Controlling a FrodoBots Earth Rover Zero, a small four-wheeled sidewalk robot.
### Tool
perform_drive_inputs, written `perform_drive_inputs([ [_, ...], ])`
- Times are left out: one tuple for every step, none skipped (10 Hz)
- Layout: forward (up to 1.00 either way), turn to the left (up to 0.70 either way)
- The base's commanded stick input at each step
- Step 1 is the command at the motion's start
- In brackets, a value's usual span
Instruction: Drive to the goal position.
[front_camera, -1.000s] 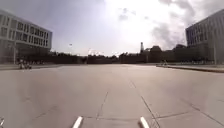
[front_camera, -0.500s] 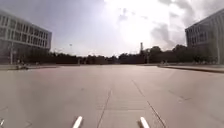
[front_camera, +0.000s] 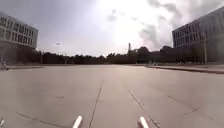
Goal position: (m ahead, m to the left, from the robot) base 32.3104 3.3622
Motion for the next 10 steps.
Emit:
perform_drive_inputs([
  [1.0,-0.01],
  [1.0,-0.01],
  [1.0,-0.01],
  [1.0,-0.01],
  [1.0,-0.01],
  [1.0,-0.01],
  [1.0,-0.01],
  [1.0,-0.08],
  [1.0,-0.22],
  [1.0,-0.36],
])
